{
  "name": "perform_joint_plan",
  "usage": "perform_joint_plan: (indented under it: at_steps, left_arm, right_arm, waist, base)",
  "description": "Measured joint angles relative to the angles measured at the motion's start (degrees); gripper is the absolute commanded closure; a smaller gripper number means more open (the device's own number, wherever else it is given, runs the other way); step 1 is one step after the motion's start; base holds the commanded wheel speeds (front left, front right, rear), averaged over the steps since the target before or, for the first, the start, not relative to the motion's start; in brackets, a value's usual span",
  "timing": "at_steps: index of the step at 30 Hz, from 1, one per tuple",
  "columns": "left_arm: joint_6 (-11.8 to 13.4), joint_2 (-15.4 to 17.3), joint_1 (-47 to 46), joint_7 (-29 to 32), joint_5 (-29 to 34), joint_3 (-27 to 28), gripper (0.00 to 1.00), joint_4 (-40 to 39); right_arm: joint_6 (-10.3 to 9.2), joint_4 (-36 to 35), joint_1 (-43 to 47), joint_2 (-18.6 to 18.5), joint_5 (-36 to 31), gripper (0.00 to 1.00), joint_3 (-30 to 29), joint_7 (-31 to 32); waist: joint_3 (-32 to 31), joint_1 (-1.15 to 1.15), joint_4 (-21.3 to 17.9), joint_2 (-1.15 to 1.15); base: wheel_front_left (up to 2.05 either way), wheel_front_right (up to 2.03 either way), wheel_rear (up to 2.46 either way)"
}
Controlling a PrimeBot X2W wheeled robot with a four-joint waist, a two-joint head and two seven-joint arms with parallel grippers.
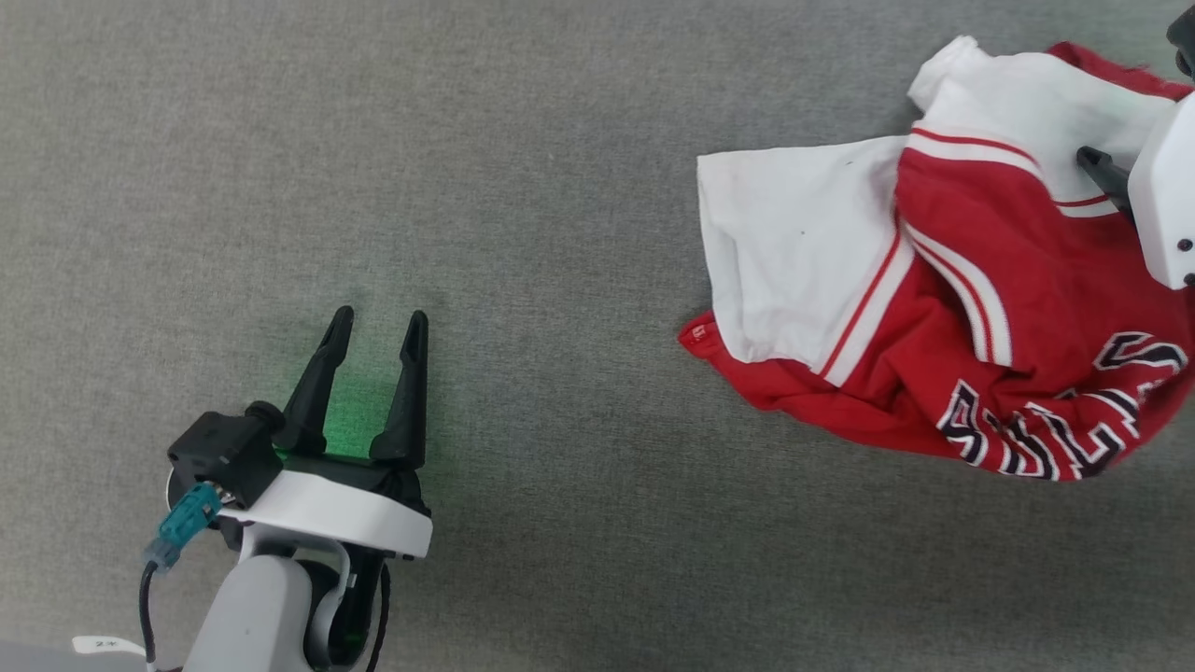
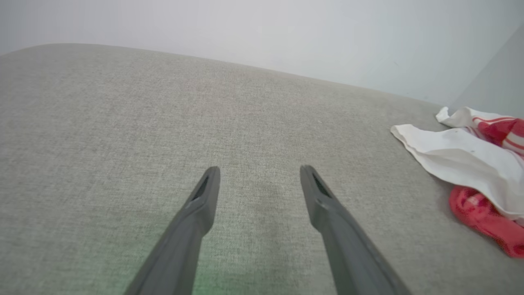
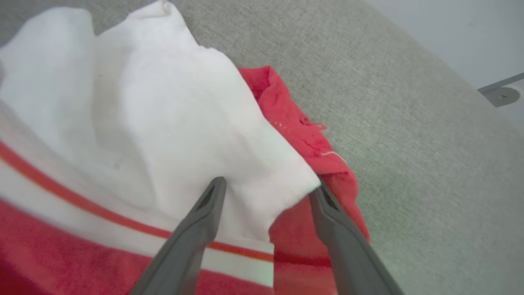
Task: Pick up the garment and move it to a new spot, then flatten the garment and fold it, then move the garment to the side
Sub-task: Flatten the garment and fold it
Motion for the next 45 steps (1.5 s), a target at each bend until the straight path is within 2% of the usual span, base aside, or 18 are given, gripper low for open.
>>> perform_joint_plan:
  at_steps: [5,7,9,13,15,16,17,22,26,31,38,40,41,45]
  left_arm:
    - [0.0,0.0,-0.9,0.0,-0.4,-0.3,0.0,0.5]
    - [0.0,0.0,-1.0,0.0,-0.4,-0.4,0.0,0.8]
    - [0.0,0.1,-1.4,0.0,-0.4,-0.5,0.0,0.9]
    - [0.0,0.2,-1.9,0.0,-0.4,-0.7,0.0,1.0]
    - [0.0,0.4,-1.9,0.0,-0.4,-0.7,0.0,1.1]
    - [0.0,0.5,-2.0,0.0,-0.4,-0.7,0.0,1.1]
    - [0.0,0.7,-2.0,0.0,-0.4,-0.8,0.0,1.0]
    - [0.0,1.1,-2.1,0.0,-0.4,-1.0,0.0,1.2]
    - [0.0,1.7,-2.1,0.0,-0.4,-0.5,0.0,1.2]
    - [0.0,2.4,-2.0,0.0,-0.4,0.0,0.0,1.0]
    - [0.0,3.8,-1.9,0.0,-0.4,0.3,0.0,0.7]
    - [0.0,4.0,-1.9,0.0,-0.4,0.3,0.0,0.6]
    - [0.0,4.3,-1.9,0.0,-0.4,0.2,0.0,0.4]
    - [0.0,5.2,-1.9,0.0,-0.4,0.2,0.0,0.3]
  right_arm:
    - [0.0,-0.3,-1.4,-1.0,2.3,0.01,1.5,1.4]
    - [0.0,-0.5,-1.6,-1.5,2.4,0.51,2.0,1.1]
    - [0.0,-0.4,-1.7,-1.6,2.6,0.57,2.3,0.9]
    - [0.0,-0.6,-1.6,-1.8,3.0,0.6,2.9,0.8]
    - [0.0,-1.1,-1.6,-1.9,3.1,0.79,3.5,0.5]
    - [0.0,-1.4,-1.6,-1.7,3.3,0.98,3.6,0.1]
    - [0.0,-1.4,-1.7,-1.5,3.3,1.0,3.6,-0.2]
    - [0.0,-0.9,-2.1,-0.8,3.3,1.0,3.7,-1.3]
    - [0.01,-0.1,-2.3,-0.3,2.9,1.0,0.8,-3.4]
    - [0.01,1.4,0.0,-0.2,1.2,1.0,-8.5,-7.6]
    - [0.01,0.8,11.1,1.2,-0.1,1.0,-25.4,-12.3]
    - [0.0,0.9,15.1,2.2,-0.8,1.0,-30.4,-13.4]
    - [0.01,1.1,18.7,3.5,-1.9,1.0,-34.8,-14.5]
    - [0.01,1.8,23.7,6.7,-4.8,1.0,-43.4,-16.9]
  waist:
    - [1.5,0.0,0.8,0.0]
    - [1.6,0.0,0.7,0.0]
    - [1.6,0.0,0.3,0.0]
    - [1.3,0.0,-0.4,0.0]
    - [1.3,0.0,-0.7,0.0]
    - [1.3,0.0,-0.9,0.0]
    - [1.3,0.0,-1.1,0.0]
    - [1.1,0.0,-2.0,0.0]
    - [0.9,0.0,-3.0,0.0]
    - [0.3,0.0,-4.8,0.0]
    - [-0.3,0.0,-8.0,0.0]
    - [-0.4,0.0,-8.9,0.0]
    - [-0.3,0.0,-9.7,0.0]
    - [0.0,0.0,-11.1,0.0]
  base:
    - [0.0,0.0,0.0]
    - [0.0,0.0,0.0]
    - [0.0,0.0,0.0]
    - [0.0,0.0,0.0]
    - [0.0,0.0,0.0]
    - [0.0,0.0,0.0]
    - [0.0,0.0,0.0]
    - [0.0,0.0,0.0]
    - [0.0,0.0,0.0]
    - [0.0,0.0,0.0]
    - [0.0,0.0,0.0]
    - [0.0,0.0,0.0]
    - [0.0,0.0,0.0]
    - [0.0,0.0,0.0]
